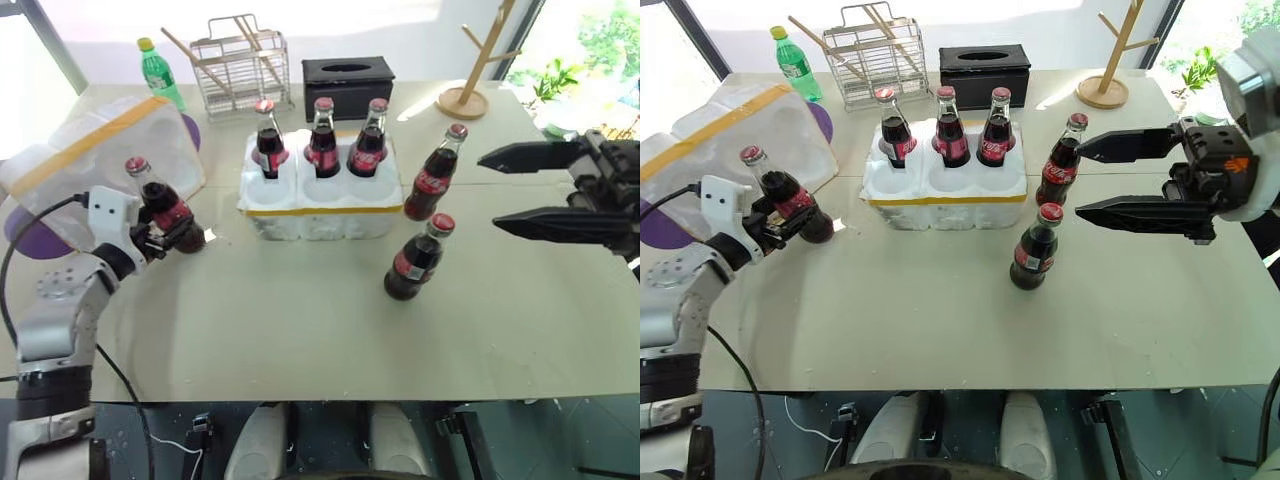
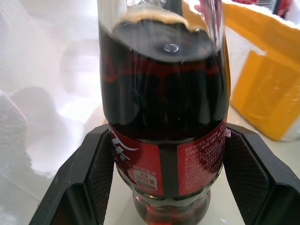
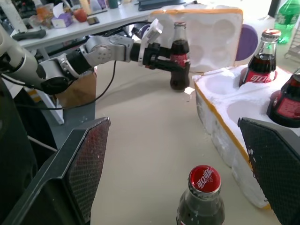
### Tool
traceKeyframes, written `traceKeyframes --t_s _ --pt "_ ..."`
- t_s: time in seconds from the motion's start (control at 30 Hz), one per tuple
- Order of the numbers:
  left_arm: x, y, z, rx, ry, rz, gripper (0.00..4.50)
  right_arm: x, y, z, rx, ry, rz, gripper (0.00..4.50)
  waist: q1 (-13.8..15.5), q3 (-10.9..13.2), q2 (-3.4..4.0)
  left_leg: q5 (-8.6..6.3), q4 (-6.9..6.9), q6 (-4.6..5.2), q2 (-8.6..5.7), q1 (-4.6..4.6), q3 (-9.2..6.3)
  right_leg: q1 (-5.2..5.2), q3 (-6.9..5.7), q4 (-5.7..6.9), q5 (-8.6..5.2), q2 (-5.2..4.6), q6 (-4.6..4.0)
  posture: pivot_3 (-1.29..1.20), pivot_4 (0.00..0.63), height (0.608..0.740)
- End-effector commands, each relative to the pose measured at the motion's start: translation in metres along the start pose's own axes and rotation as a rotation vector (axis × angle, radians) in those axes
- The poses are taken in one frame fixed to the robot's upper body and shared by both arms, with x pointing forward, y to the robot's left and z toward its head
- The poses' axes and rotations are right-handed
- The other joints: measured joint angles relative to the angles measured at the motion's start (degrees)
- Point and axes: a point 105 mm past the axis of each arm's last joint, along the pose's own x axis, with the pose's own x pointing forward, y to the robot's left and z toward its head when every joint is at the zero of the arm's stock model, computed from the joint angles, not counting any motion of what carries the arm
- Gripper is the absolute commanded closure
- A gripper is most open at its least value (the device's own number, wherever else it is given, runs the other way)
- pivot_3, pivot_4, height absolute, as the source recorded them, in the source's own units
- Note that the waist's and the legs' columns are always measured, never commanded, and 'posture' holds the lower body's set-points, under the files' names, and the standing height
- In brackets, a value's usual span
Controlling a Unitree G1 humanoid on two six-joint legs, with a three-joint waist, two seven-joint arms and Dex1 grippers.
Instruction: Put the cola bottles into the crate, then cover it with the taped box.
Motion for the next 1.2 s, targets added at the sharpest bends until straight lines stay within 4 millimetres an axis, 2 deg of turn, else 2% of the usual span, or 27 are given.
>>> traceKeyframes --t_s 0.03,0.17,0.3,0.33,0.47,0.6,0.7,0.8,0.97,1.2 --pt "-0.022 -0.014 0.057 0.076 -0.111 -0.132 1.76 -0.010 -0.006 0.007 -0.050 -0.006 -0.077 0.00 0.0 0.0 -0.04 0.00 0.00 0.00 0.00 -0.01 0.00 0.00 0.00 0.00 0.00 0.00 0.00 0.00 0.150 0.740" --pt "-0.040 -0.037 0.081 0.061 -0.092 -0.327 1.76 -0.017 -0.011 0.002 -0.037 -0.004 -0.121 0.00 0.0 0.0 -0.05 0.00 0.00 0.00 0.00 -0.02 -0.01 -0.01 0.00 -0.02 -0.01 -0.01 -0.01 0.00 0.150 0.740" --pt "-0.037 -0.056 0.115 0.029 -0.129 -0.526 1.76 -0.022 -0.021 -0.001 -0.035 -0.009 -0.182 0.00 0.2 0.0 -0.04 0.02 0.02 -0.02 -0.02 -0.03 -0.04 0.02 -0.04 0.00 -0.01 -0.02 -0.01 0.00 0.150 0.740" --pt "-0.033 -0.058 0.122 0.029 -0.146 -0.549 1.76 -0.022 -0.022 -0.002 -0.036 -0.010 -0.192 0.00 0.2 0.1 -0.05 0.02 0.06 -0.02 -0.03 -0.03 -0.06 0.04 -0.06 0.01 -0.01 0.00 -0.01 0.00 0.150 0.740" --pt "0.012 -0.062 0.153 0.021 -0.248 -0.554 1.76 -0.024 -0.030 -0.006 -0.040 -0.017 -0.240 0.00 0.2 0.0 -0.06 0.05 0.11 -0.02 -0.11 -0.02 -0.10 0.12 -0.08 0.03 0.01 0.07 0.01 0.00 0.150 0.740" --pt "0.047 -0.066 0.148 0.102 -0.242 -0.535 1.76 -0.027 -0.031 -0.008 -0.038 -0.021 -0.272 0.00 -0.5 0.0 -0.06 0.11 0.11 -0.11 -0.19 0.03 0.08 0.12 -0.07 0.03 0.01 0.15 0.03 0.00 0.150 0.740" --pt "0.061 -0.076 0.141 0.124 -0.230 -0.567 1.76 -0.030 -0.031 -0.012 -0.037 -0.017 -0.299 0.00 -1.0 0.1 -0.09 0.12 0.06 -0.11 -0.12 -0.02 0.10 0.02 -0.07 0.04 0.00 0.23 0.03 0.00 0.150 0.740" --pt "0.068 -0.085 0.127 0.167 -0.192 -0.605 1.76 -0.033 -0.032 -0.016 -0.030 -0.015 -0.329 0.00 -1.2 0.1 -0.13 0.13 0.07 -0.14 -0.10 -0.23 0.06 -0.09 -0.08 0.06 0.01 0.24 0.04 0.00 0.150 0.740" --pt "0.082 -0.089 0.105 0.285 -0.143 -0.575 1.76 -0.034 -0.032 -0.019 -0.019 -0.022 -0.346 0.00 -0.6 0.1 -0.11 0.08 0.20 -0.03 -0.10 -0.19 0.03 0.02 -0.05 0.01 0.01 0.12 0.05 0.00 0.150 0.740" --pt "0.080 -0.087 0.099 0.302 -0.128 -0.579 1.76 -0.027 -0.031 -0.025 -0.016 -0.028 -0.346 0.00 -0.1 0.1 -0.19 0.06 0.20 0.02 -0.06 -0.24 -0.02 -0.07 -0.06 0.05 0.03 0.19 0.08 0.00 0.150 0.740"
